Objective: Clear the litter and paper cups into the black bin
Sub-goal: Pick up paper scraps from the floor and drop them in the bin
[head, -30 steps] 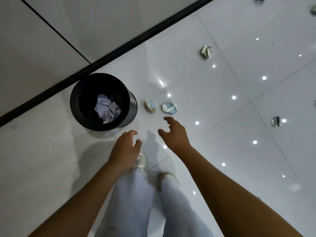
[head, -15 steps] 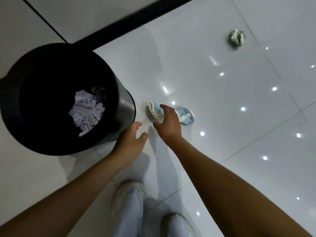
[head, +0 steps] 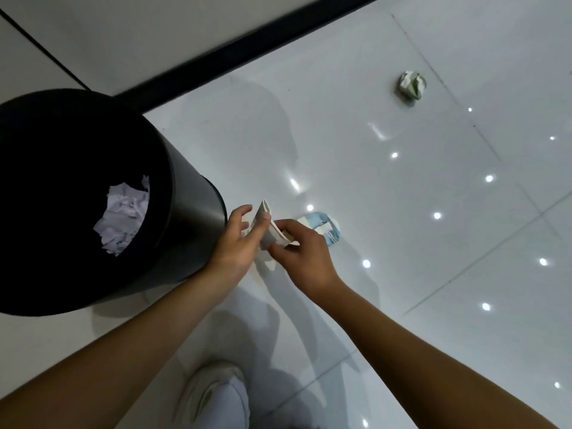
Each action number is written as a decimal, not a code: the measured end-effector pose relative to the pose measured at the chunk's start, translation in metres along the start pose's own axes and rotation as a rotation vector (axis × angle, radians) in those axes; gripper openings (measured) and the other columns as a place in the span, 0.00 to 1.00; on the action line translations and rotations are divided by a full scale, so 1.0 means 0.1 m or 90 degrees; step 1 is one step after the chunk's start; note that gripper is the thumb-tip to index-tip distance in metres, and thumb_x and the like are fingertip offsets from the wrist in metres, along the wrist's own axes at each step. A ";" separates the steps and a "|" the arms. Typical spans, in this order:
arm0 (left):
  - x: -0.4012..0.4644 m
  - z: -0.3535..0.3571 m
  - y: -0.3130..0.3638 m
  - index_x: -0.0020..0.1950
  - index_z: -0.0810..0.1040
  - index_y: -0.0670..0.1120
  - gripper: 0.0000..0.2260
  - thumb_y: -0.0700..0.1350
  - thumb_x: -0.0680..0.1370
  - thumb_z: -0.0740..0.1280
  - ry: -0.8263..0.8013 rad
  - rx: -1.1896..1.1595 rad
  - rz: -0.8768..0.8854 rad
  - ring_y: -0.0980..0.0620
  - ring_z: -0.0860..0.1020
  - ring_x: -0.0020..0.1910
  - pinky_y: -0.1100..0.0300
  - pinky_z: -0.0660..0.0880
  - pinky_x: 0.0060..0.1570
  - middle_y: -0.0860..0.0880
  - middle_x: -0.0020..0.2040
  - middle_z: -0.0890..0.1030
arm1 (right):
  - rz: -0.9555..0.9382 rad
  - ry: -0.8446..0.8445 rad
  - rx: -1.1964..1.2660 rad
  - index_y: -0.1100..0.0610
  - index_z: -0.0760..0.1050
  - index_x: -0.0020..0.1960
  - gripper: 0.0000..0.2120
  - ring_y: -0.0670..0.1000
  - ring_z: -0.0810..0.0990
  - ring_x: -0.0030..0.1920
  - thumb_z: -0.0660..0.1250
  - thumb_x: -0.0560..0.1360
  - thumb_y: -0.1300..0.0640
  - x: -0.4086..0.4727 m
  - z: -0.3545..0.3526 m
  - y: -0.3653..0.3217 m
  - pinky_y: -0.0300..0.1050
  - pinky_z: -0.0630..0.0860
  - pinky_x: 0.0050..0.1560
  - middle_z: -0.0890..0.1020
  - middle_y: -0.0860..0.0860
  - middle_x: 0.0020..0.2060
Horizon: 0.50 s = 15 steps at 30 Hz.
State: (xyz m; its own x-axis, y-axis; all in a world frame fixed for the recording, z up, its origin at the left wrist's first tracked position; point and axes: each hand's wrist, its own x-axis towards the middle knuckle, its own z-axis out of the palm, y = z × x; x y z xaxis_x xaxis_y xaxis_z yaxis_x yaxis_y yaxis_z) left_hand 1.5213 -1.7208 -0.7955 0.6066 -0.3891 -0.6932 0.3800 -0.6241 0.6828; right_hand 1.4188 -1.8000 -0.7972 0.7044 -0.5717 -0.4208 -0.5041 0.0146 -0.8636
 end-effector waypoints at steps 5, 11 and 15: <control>-0.08 0.10 0.10 0.64 0.71 0.59 0.23 0.60 0.70 0.68 -0.074 -0.082 0.026 0.53 0.78 0.54 0.64 0.80 0.38 0.49 0.63 0.73 | -0.006 0.004 0.054 0.55 0.78 0.57 0.12 0.47 0.80 0.47 0.68 0.74 0.62 -0.12 -0.09 0.00 0.40 0.79 0.50 0.81 0.46 0.47; -0.03 0.17 0.06 0.59 0.73 0.56 0.13 0.54 0.75 0.68 -0.042 -0.022 0.061 0.52 0.79 0.52 0.52 0.80 0.52 0.49 0.57 0.77 | -0.006 -0.011 -0.027 0.53 0.74 0.65 0.23 0.45 0.77 0.57 0.73 0.72 0.59 -0.10 -0.28 0.18 0.38 0.75 0.58 0.79 0.47 0.59; 0.00 0.14 0.01 0.59 0.72 0.54 0.14 0.52 0.75 0.69 -0.007 0.066 0.119 0.56 0.76 0.49 0.69 0.74 0.42 0.51 0.56 0.74 | -0.014 0.086 -0.190 0.55 0.73 0.66 0.24 0.50 0.74 0.62 0.72 0.71 0.59 0.07 -0.48 0.35 0.39 0.68 0.60 0.77 0.50 0.63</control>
State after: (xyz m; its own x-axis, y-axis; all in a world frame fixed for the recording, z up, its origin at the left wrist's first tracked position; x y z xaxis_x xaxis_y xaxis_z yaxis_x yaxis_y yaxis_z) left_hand 1.5123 -1.7312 -0.7980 0.6524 -0.5110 -0.5597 0.1875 -0.6067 0.7725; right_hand 1.3817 -1.8428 -0.8172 0.6539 -0.6736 -0.3444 -0.6278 -0.2292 -0.7439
